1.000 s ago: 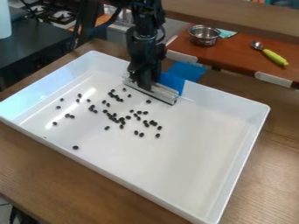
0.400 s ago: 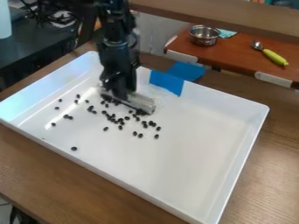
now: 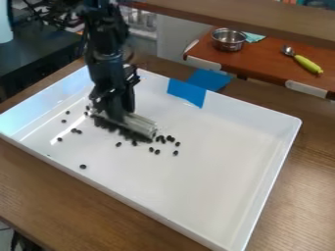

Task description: Sweep into pile

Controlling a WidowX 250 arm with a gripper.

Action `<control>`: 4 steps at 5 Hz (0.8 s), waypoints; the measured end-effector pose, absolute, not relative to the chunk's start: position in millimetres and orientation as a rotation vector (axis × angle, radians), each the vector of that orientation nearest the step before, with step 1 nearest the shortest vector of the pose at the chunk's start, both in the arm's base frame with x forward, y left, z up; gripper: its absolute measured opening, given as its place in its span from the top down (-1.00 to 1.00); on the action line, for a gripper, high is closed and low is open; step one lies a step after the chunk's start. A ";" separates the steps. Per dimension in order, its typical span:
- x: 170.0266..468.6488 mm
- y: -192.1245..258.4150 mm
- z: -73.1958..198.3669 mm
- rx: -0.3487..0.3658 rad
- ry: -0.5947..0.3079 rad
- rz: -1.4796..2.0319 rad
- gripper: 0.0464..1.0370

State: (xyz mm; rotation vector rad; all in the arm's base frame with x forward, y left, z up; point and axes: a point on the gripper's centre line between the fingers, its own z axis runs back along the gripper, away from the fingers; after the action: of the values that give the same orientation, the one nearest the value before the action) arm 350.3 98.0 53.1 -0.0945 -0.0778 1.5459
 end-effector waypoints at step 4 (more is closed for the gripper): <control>271.2 117.9 52.0 -0.061 -0.065 1.516 0.41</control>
State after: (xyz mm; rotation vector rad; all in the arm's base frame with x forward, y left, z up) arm 271.2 117.9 52.0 -0.0613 -0.0653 1.5160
